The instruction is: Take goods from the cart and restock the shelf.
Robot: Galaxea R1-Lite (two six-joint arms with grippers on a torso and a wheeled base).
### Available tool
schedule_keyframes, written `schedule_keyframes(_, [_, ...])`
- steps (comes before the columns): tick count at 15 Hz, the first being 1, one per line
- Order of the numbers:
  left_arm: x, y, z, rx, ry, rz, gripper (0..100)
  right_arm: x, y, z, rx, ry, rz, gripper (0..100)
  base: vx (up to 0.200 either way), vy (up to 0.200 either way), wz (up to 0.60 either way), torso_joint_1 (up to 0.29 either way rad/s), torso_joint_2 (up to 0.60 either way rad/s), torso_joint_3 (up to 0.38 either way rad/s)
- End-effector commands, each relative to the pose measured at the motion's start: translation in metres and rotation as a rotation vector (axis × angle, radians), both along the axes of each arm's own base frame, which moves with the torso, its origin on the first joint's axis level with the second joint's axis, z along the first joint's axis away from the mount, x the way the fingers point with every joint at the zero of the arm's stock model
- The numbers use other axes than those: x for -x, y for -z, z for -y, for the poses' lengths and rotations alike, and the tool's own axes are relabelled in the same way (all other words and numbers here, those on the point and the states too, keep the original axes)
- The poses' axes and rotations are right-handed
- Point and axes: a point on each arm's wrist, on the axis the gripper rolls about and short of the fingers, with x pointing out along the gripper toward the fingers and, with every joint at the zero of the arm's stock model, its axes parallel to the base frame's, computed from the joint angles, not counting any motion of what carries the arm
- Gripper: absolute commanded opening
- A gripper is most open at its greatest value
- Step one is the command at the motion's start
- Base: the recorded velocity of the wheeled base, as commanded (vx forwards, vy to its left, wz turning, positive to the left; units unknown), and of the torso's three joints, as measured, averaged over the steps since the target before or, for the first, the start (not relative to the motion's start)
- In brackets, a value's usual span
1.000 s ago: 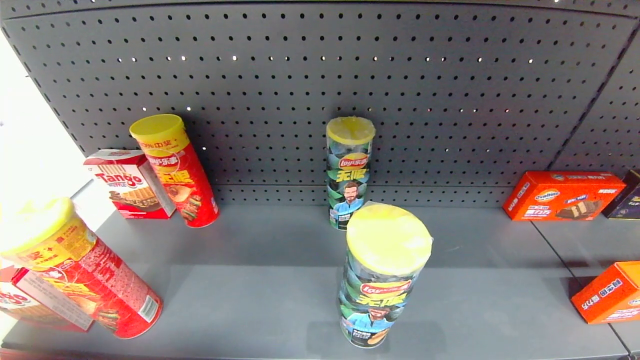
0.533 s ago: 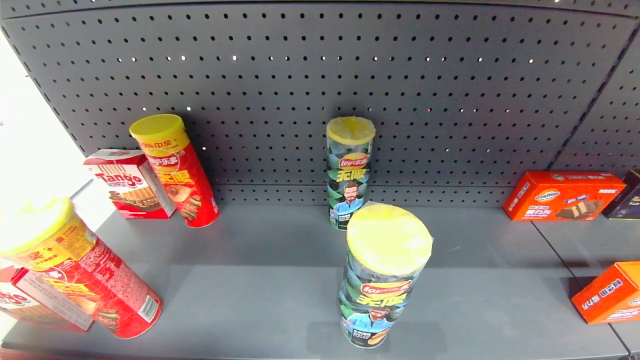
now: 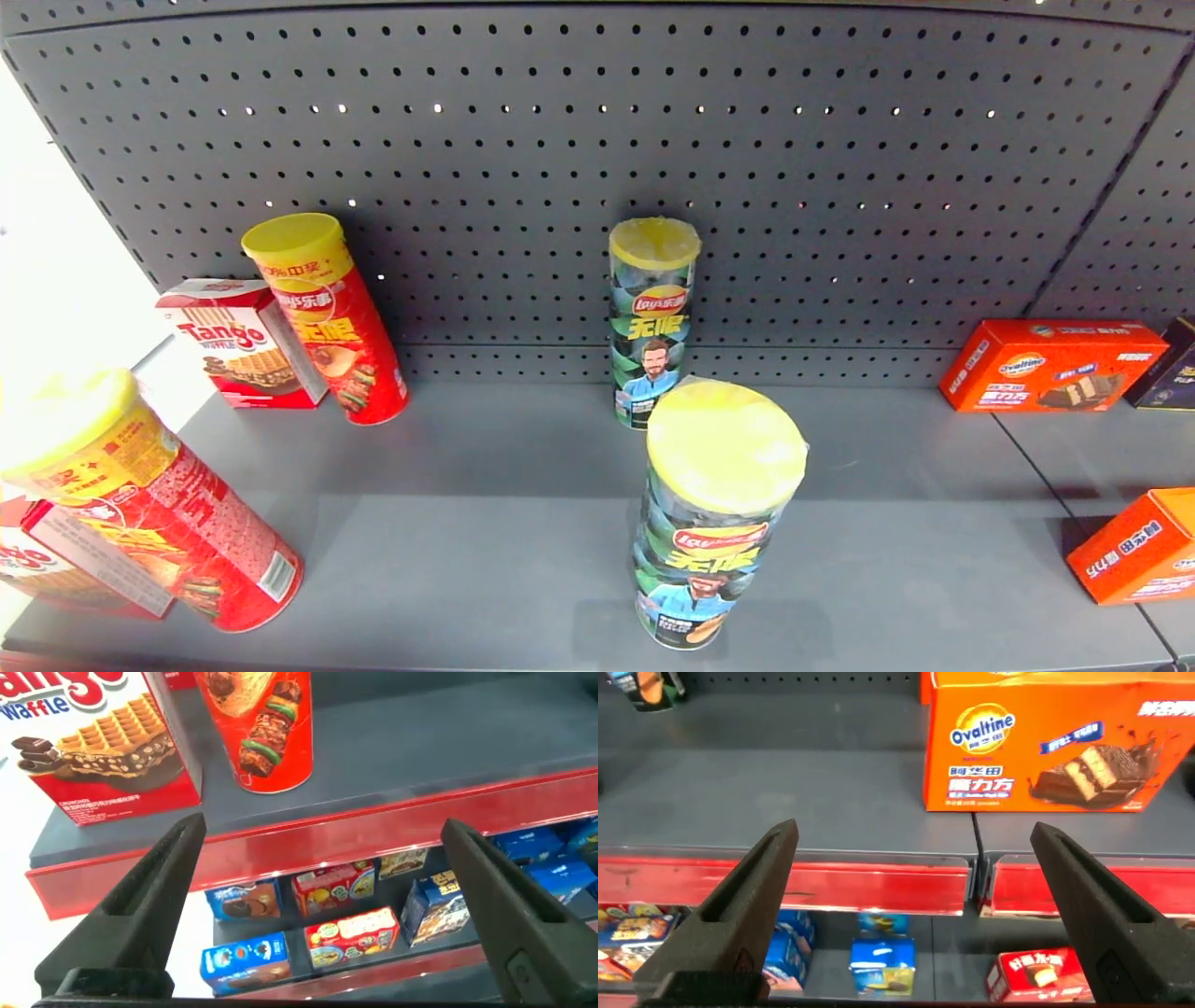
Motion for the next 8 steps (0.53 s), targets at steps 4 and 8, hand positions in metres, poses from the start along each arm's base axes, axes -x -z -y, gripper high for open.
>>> schedule_keyframes(4, [0.0,0.0,0.0,0.002,-0.002,-0.004,100,-0.062,-0.116,-0.005,0.033,-0.184,-0.177,100,0.0,0.0,0.0,0.0,0.0,0.0])
schedule_keyframes(8, [0.0,0.0,0.0,0.002,-0.002,-0.004,100,-0.094,-0.127,-0.025,0.1,-0.416,-0.238,100,0.0,0.0,0.0,0.0,0.0,0.0])
